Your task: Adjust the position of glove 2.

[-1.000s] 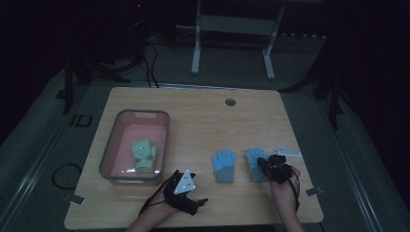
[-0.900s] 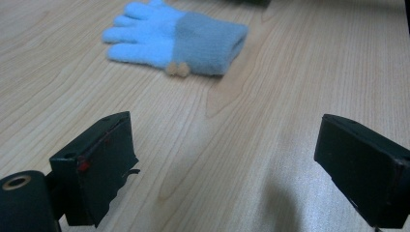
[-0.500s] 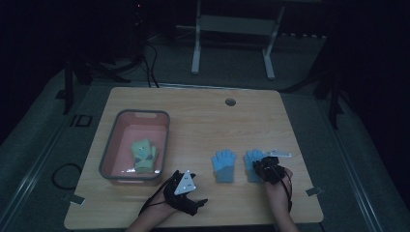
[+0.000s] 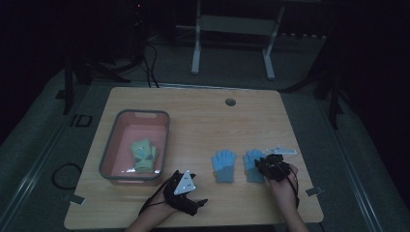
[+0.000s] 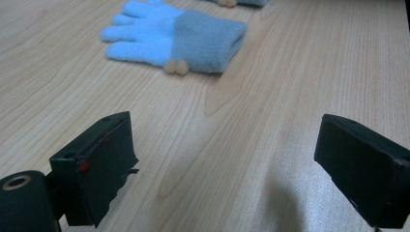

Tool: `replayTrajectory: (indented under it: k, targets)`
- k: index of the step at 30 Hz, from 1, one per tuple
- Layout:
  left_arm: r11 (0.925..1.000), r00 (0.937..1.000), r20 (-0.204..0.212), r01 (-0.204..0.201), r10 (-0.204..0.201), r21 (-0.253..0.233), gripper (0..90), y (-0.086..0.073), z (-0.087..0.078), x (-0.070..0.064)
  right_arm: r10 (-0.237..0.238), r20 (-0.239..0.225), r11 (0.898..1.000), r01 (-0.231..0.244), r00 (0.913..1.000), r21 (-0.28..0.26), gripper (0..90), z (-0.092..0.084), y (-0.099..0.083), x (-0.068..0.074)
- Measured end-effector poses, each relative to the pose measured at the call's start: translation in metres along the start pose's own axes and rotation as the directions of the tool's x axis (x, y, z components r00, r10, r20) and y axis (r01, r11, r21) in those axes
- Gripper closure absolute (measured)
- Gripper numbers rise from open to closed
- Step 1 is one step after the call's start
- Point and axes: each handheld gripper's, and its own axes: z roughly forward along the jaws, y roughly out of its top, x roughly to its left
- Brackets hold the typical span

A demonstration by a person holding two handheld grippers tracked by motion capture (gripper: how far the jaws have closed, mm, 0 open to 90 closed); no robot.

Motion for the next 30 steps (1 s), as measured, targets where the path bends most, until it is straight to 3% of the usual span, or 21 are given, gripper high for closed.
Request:
replayTrajectory:
  k: [3, 6, 8, 11, 13, 14, 19, 21, 26, 28, 30]
  targets:
    - [1.0, 1.0, 0.001, 0.0, 0.0, 0.001, 7.5, 0.0, 0.0, -0.001, 0.003, -0.031, 1.0, -0.002, 0.9995, 0.009, 65.6, -0.003, 0.004, -0.01]
    - [1.0, 1.0, 0.0, 0.003, -0.003, 0.0, 7.5, 0.0, 0.0, 0.0, -0.033, -0.061, 0.999, 0.034, 0.9976, 0.01, 63.2, -0.004, 0.006, -0.015]
    - [1.0, 1.0, -0.001, 0.004, -0.004, -0.001, 7.5, 0.0, 0.0, 0.0, -0.067, -0.106, 0.998, 0.068, 0.9922, 0.011, 61.0, -0.005, 0.008, -0.017]
    - [1.0, 1.0, -0.002, 0.004, -0.004, -0.002, 7.5, 0.0, 0.0, 0.0, -0.135, -0.174, 0.99, 0.139, 0.9754, 0.014, 57.2, -0.005, 0.011, -0.022]
    - [1.0, 1.0, -0.002, 0.005, -0.005, -0.003, 7.5, 0.0, -0.001, 0.0, -0.165, -0.191, 0.985, 0.172, 0.9676, 0.017, 58.8, -0.005, 0.011, -0.025]
    - [1.0, 1.0, -0.002, 0.006, -0.006, -0.002, 7.5, 0.0, -0.001, 0.0, -0.192, -0.224, 0.98, 0.199, 0.9554, 0.01, 58.7, -0.005, 0.011, -0.027]
    - [1.0, 1.0, -0.001, 0.008, -0.008, -0.003, 7.5, 0.0, 0.0, 0.0, -0.289, -0.257, 0.955, 0.297, 0.9222, -0.01, 59.0, -0.005, 0.009, -0.034]
    - [1.0, 1.0, -0.002, 0.008, -0.008, -0.002, 7.5, 0.0, 0.0, 0.0, -0.307, -0.267, 0.949, 0.314, 0.9134, -0.016, 59.3, -0.003, 0.007, -0.035]
    - [0.9999, 1.0, 0.0, 0.01, -0.01, -0.003, 7.5, 0.0, 0.0, 0.0, -0.295, -0.286, 0.952, 0.305, 0.9118, -0.01, 60.1, 0.005, 0.004, -0.036]
    - [1.0, 1.0, -0.001, 0.008, -0.008, -0.003, 7.5, 0.0, 0.0, 0.0, -0.292, -0.302, 0.953, 0.302, 0.9074, -0.014, 60.5, 0.009, 0.002, -0.034]
    - [0.9999, 1.0, 0.0, 0.01, -0.01, -0.003, 7.5, 0.0, 0.0, 0.0, -0.302, -0.296, 0.949, 0.314, 0.9064, -0.005, 61.1, 0.012, 0.001, -0.031]
